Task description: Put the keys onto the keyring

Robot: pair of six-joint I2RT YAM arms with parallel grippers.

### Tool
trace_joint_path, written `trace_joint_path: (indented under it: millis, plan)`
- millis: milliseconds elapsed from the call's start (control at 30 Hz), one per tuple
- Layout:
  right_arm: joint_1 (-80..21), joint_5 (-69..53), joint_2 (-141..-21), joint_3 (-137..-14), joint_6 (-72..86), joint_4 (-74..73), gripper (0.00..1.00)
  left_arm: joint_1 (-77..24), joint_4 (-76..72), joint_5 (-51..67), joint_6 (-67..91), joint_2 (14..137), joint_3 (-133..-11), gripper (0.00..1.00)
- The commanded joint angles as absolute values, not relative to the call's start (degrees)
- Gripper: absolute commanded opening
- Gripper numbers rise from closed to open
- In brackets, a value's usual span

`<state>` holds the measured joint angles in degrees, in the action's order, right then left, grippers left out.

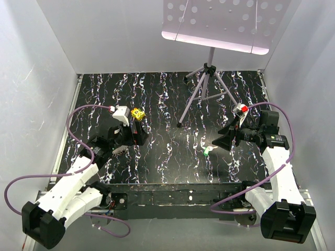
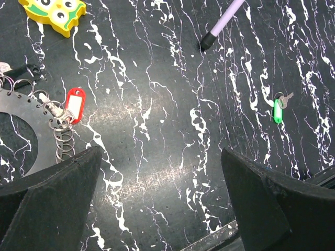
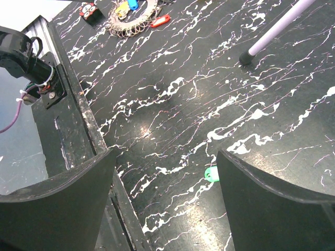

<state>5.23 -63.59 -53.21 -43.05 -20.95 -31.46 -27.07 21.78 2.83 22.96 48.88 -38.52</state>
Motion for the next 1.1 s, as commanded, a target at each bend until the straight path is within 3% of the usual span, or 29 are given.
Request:
trace_joint_path:
  millis: [0, 467, 667, 900, 1067]
  plan:
    - [5.45, -64.78, -53.17, -44.38, -21.62, -31.55, 0.86, -26.72, 19.16, 2.38, 22.15, 48.43, -39.99, 0.98]
    - [5.54, -65.21, -53.35, -44.56, -21.71, -31.99, 0.86, -24.71, 21.98, -2.46, 15.48, 49.56, -40.43, 0.98]
    - [5.45, -65.39, -52.56, -44.65, -21.97, -32.26, 0.86, -16.36, 24.60, 0.00, 15.73, 57.99, -43.94, 0.98]
    - [5.45, -66.18, -52.21, -44.65, -22.15, -32.78, 0.86, -15.12, 32.16, -1.40, 12.40, 70.12, -50.62, 0.98]
    - [5.54, -66.27, -52.56, -44.65, -22.24, -32.87, 0.86, -15.03, 35.68, -0.18, 9.85, 73.65, -52.47, 0.92]
